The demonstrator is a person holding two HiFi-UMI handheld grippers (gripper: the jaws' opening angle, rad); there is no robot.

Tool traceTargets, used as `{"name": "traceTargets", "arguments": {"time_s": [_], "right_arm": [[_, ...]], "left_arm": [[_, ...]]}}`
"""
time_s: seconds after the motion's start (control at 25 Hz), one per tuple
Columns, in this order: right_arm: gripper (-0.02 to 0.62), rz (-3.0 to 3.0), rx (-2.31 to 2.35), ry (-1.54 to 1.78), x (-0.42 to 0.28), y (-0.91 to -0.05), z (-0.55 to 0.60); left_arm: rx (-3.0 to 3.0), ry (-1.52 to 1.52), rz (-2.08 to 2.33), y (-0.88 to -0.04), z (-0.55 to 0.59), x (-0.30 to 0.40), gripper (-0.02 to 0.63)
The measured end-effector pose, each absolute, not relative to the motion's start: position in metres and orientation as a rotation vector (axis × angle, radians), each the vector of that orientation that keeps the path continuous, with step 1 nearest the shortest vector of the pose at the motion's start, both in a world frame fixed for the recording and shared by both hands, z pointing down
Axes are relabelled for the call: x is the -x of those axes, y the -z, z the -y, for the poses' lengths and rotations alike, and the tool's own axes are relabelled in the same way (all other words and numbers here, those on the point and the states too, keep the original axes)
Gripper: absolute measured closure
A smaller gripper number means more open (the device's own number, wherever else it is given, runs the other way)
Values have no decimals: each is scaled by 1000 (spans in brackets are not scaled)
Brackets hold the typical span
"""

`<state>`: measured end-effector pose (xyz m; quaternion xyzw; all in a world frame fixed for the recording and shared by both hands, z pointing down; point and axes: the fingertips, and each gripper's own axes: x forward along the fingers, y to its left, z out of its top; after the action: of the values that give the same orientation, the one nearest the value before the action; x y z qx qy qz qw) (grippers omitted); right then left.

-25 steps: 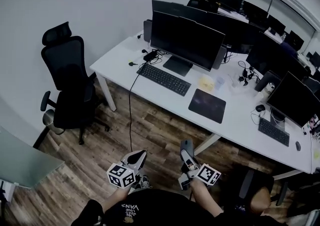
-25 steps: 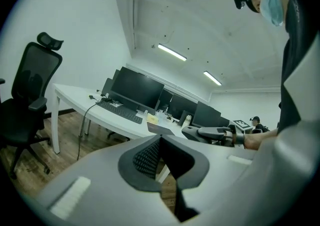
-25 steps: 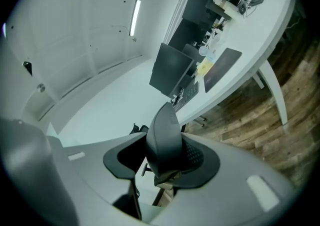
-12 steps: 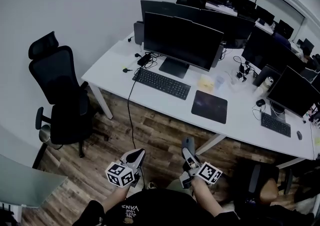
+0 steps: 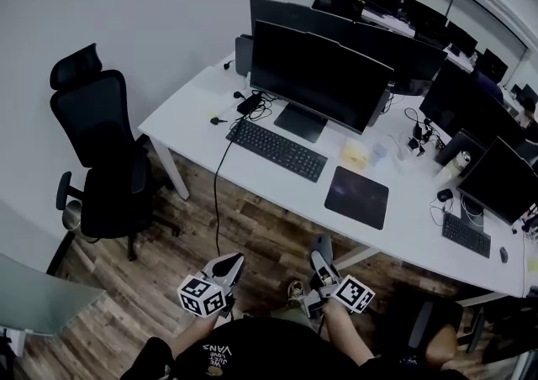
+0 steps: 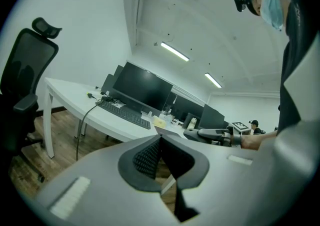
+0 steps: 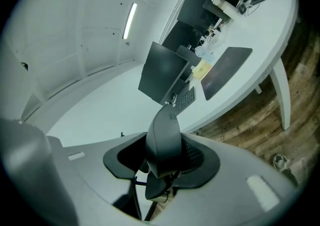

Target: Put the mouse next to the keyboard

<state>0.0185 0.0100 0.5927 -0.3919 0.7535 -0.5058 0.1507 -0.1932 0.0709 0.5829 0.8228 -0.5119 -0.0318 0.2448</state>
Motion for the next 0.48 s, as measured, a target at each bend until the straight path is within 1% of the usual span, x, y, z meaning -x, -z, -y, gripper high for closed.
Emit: {"name": "traceTargets", "arguments": {"time_s": [0.48], "right_arm": [[420,-2221,1079,1459,-76,-591,115]], "left_arm": [[-2222,109,1484,-577,42,135,604]]}}
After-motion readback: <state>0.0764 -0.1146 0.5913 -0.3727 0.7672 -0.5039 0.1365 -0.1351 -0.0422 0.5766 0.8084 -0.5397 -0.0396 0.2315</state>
